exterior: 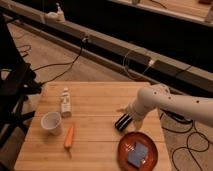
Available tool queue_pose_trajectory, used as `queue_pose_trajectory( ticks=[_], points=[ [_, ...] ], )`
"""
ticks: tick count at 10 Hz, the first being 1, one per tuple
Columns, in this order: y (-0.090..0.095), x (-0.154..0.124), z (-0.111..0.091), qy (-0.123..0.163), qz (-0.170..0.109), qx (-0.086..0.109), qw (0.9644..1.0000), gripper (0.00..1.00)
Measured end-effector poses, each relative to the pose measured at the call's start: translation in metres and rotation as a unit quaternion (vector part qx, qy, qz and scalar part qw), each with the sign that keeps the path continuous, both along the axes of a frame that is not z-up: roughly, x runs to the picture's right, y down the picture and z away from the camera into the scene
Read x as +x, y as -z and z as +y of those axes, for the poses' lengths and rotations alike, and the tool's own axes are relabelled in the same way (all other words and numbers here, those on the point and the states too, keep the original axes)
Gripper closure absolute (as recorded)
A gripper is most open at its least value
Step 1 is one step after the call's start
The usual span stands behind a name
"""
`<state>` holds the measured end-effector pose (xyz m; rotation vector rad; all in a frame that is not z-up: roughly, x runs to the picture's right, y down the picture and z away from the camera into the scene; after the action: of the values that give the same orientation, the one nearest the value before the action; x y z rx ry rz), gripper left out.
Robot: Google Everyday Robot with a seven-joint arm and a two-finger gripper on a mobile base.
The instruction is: Place the eraser in the ceramic cup
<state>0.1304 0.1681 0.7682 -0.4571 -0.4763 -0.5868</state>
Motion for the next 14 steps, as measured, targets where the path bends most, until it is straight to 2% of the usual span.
queue_pose_trajectory(
  ticks=[3, 6, 8, 14],
  points=[
    [-0.015, -0.003, -0.009, 0.032, 0.008, 0.004, 0.9994, 0.20],
    [-0.029, -0.011, -0.007, 0.049, 0.006, -0.005, 0.9988, 0.20],
    [-0.043, -0.015, 0.003, 0.045, 0.001, -0.020, 0.9988, 0.20],
    [-0.074, -0.022, 0.019, 0.028, -0.011, -0.049, 0.9983, 0.20]
  ],
)
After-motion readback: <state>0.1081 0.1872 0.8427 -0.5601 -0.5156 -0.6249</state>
